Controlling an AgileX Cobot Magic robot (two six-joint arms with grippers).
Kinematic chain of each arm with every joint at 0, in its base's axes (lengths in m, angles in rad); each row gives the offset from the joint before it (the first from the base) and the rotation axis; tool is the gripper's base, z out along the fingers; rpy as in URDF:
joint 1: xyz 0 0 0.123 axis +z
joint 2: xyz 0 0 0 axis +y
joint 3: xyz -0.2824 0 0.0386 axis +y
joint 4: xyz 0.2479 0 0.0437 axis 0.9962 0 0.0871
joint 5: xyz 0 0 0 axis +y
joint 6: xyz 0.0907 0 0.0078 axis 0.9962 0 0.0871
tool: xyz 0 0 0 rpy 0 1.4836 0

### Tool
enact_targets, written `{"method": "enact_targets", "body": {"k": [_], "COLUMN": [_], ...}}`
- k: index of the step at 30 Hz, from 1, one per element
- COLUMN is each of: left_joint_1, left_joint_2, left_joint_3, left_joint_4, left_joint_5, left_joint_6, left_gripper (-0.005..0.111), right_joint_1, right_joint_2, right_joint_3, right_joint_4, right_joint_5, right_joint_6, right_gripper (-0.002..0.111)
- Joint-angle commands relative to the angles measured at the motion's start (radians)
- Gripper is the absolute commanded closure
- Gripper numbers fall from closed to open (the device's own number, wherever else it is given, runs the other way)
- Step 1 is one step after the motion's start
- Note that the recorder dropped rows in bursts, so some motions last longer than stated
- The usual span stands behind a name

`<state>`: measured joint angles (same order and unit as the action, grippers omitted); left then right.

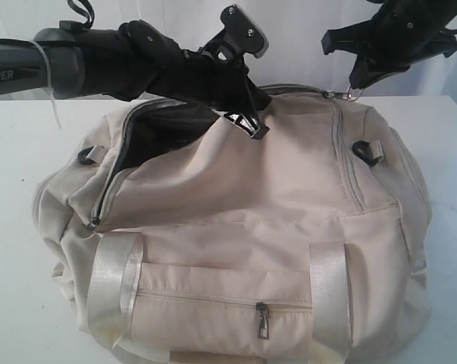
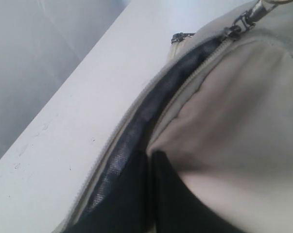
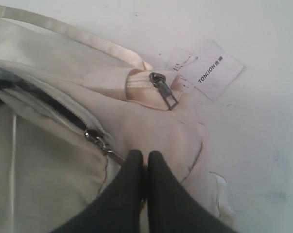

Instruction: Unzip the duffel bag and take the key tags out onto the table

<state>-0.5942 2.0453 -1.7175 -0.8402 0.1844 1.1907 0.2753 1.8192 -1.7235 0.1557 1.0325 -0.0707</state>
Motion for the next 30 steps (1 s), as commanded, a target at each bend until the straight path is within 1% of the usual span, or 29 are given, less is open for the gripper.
{"method": "enact_targets", "body": {"k": [1, 8, 19, 22, 24, 27, 30], "left_joint_1": [0.016, 0.016, 0.016, 0.016, 0.016, 0.016, 0.016], "left_joint_2": [-0.013, -0.026, -0.033, -0.033, -0.033, -0.033, -0.033], "left_joint_3": [-0.002, -0.002, -0.002, -0.002, -0.002, -0.002, -0.002], "left_joint_4": [-0.002, 0.019, 0.021, 0.021, 0.021, 0.035, 0.035], "left_joint_5": [0.001, -0.001, -0.005, 0.002, 0.011, 0.018, 0.020], "left_joint_6": [-0.008, -0.008, -0.008, -0.026, -0.033, -0.036, -0.036], "left_gripper": [0.107, 0.107, 0.107, 0.107, 0.107, 0.107, 0.107], "right_joint_1": [-0.029, -0.043, -0.043, -0.043, -0.043, -0.043, -0.043], "right_joint_2": [-0.014, -0.014, -0.014, -0.014, -0.014, -0.027, -0.083], "right_joint_3": [0.005, 0.005, 0.005, 0.005, 0.005, 0.010, 0.062], "right_joint_4": [-0.066, -0.080, -0.050, 0.060, 0.088, 0.088, 0.095], "right_joint_5": [0.051, 0.089, 0.162, 0.189, 0.189, 0.189, 0.189], "right_joint_6": [-0.012, -0.012, -0.025, -0.091, -0.110, -0.112, -0.130], "right_gripper": [0.108, 0.108, 0.108, 0.108, 0.108, 0.108, 0.108]}}
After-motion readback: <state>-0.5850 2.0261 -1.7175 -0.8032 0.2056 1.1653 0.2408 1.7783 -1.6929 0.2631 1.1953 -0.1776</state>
